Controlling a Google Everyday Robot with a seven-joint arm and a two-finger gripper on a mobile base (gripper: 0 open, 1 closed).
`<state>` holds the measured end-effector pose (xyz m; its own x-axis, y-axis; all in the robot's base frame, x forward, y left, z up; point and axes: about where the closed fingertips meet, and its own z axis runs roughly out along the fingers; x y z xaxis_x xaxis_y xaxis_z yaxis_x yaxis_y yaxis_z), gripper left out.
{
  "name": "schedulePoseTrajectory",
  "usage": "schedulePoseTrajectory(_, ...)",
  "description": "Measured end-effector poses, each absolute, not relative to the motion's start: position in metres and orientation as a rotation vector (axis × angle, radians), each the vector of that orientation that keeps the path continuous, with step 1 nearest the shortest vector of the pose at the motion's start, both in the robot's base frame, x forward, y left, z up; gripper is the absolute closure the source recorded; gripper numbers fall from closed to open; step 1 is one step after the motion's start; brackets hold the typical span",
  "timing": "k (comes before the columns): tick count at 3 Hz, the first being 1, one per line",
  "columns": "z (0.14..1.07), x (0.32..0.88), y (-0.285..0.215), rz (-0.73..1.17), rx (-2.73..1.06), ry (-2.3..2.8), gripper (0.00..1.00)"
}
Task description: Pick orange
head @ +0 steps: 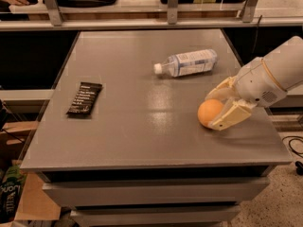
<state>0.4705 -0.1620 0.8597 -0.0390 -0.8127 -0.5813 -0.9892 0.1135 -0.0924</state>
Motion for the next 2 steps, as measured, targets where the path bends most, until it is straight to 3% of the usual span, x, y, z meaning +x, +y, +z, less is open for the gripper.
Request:
schedulePoseTrajectory(1,0.871,0.472,-0.161,0.456,-1.765,1.871,1.0)
schedulePoseTrajectory(2,0.887,0.473,-0.16,0.446,-1.781,1.838,1.0)
